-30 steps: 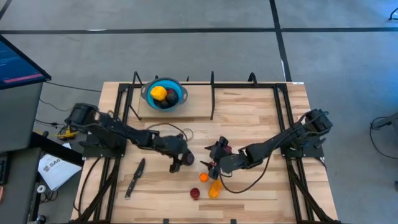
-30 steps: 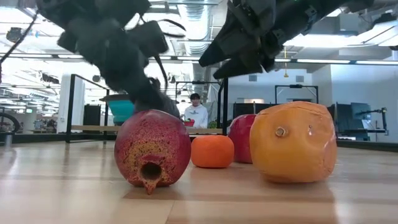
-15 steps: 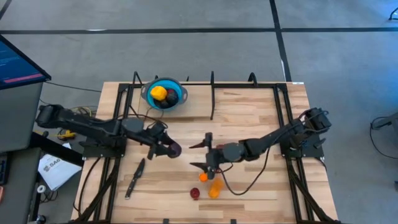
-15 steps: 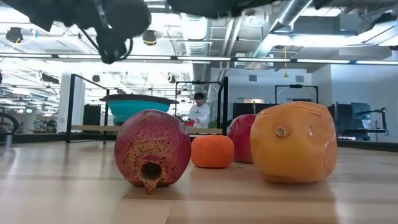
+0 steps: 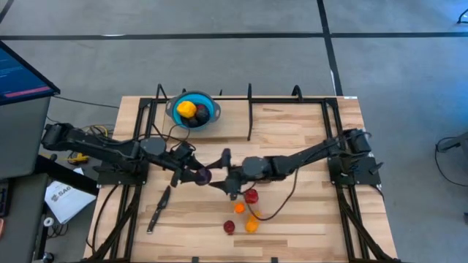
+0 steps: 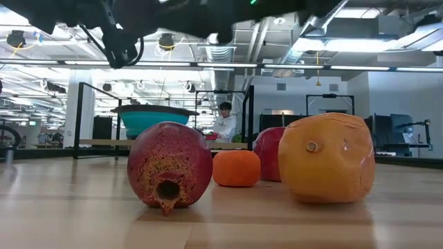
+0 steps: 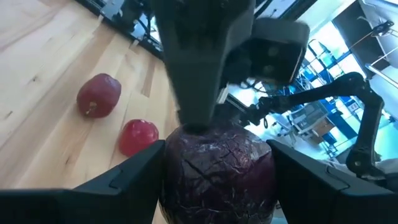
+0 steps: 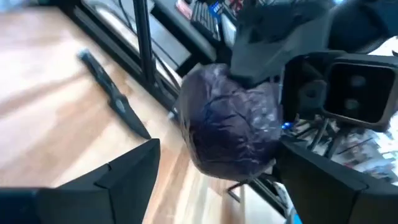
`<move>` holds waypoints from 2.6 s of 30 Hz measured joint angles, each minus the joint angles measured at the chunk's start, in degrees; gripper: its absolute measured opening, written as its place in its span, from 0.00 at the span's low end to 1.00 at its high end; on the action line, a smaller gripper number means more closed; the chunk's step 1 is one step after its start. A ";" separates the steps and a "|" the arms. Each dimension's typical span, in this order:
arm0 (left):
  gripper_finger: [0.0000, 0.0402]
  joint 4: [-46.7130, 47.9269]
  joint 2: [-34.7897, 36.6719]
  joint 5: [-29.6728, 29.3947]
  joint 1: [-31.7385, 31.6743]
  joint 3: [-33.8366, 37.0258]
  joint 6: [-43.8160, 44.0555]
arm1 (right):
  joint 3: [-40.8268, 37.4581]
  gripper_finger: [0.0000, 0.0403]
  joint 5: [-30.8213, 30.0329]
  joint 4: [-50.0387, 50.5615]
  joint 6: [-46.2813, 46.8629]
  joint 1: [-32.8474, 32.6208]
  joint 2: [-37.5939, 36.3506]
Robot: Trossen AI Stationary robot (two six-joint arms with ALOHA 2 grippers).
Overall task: Pick & Place Fruit
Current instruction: Put the plum in the blue strainer bowl on the shelf
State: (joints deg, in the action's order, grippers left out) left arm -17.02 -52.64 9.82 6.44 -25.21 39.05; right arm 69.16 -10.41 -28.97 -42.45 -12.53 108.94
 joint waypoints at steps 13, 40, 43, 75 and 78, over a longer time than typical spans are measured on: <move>0.64 -0.04 0.00 -0.45 0.02 0.00 -0.16 | 8.12 0.75 -1.36 4.83 0.32 -0.20 3.09; 0.80 -0.05 4.17 -13.79 11.55 -0.13 -41.23 | -7.08 0.55 -1.35 -7.14 49.50 -0.38 3.14; 0.78 1.94 2.05 -26.83 18.91 -0.11 -43.65 | -10.11 0.57 -1.45 -17.45 54.22 0.31 3.14; 0.83 -21.62 -18.71 -49.09 23.76 -0.09 -87.99 | -11.61 0.57 17.55 -26.48 81.12 7.76 3.11; 0.84 -21.56 -20.61 -47.28 21.60 -0.09 -88.19 | -11.60 0.57 18.56 -26.75 81.98 7.74 3.13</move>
State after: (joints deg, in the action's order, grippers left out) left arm -38.58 -73.25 -37.45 28.03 -25.30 -49.13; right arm 57.56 8.15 -55.72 39.54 -4.80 112.07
